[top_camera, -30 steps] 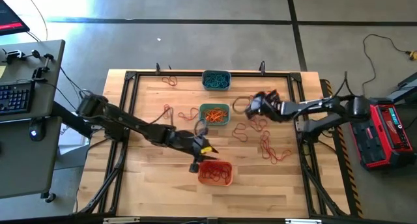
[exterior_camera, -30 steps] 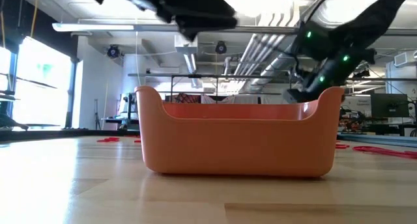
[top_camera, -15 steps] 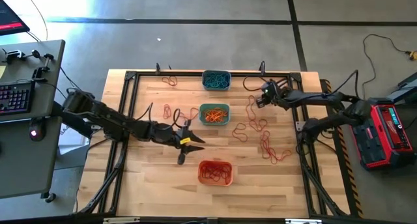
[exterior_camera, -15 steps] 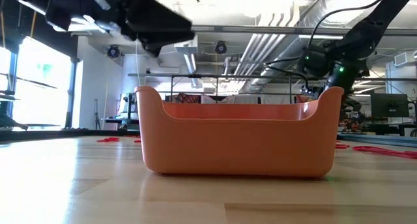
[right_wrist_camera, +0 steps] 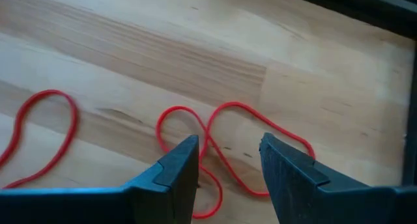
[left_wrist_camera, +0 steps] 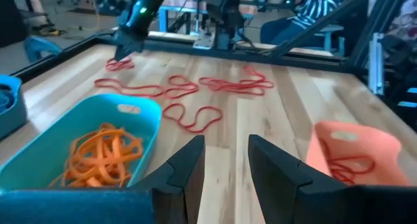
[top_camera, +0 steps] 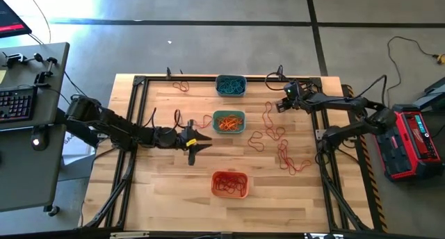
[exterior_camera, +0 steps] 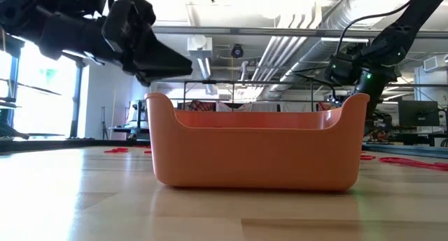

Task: Sort rubber bands into baskets
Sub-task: Put the red rubber band into the orange bin

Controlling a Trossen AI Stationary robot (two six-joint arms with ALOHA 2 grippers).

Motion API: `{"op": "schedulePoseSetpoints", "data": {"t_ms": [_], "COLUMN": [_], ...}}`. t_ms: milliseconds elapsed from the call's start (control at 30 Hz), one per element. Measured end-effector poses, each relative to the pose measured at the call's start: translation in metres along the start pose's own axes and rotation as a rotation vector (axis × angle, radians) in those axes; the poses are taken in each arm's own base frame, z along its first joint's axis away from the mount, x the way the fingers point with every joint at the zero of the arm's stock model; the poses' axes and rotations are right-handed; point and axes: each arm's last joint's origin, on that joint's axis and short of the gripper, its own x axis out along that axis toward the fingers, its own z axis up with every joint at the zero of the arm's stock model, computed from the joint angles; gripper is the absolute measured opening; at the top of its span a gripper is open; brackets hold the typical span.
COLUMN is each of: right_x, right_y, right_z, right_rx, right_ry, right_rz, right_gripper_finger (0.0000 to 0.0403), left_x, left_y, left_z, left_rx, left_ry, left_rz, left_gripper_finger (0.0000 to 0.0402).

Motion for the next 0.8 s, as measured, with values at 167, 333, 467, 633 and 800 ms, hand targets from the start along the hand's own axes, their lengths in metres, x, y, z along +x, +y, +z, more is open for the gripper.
{"op": "schedulePoseSetpoints", "data": {"t_ms": [167,333,467,633,800], "right_x": [-0.0001,-0.0001,-0.0001,-0.0001,0.0002], "right_y": [0.0004,0.0004,0.0004,0.0006,0.0015], "right_z": [0.0,-0.0001,-0.0001,-0.0001,0.0002], "right_rx": [0.001,-0.002,-0.002,0.0,0.042], "right_ry": [0.0,0.001,0.002,0.003,0.005], "right_rz": [0.005,0.006,0.007,0.012,0.036], "right_gripper_finger": [0.0152,0.0152,0.0152,0.0152,0.0152], "left_x": [-0.0011,-0.0011,-0.0011,-0.002,-0.0032], "left_y": [0.0009,0.001,0.0015,-0.0013,-0.0062], "left_z": [-0.0045,-0.0052,-0.0051,-0.0054,-0.0061], "left_rx": [0.022,0.036,0.037,0.041,0.065], "left_ry": [0.029,0.037,0.033,0.03,0.032], "left_rz": [0.003,0.004,0.029,0.041,0.02], "left_gripper_finger": [0.0111,0.0111,0.0111,0.0111,0.0111]}}
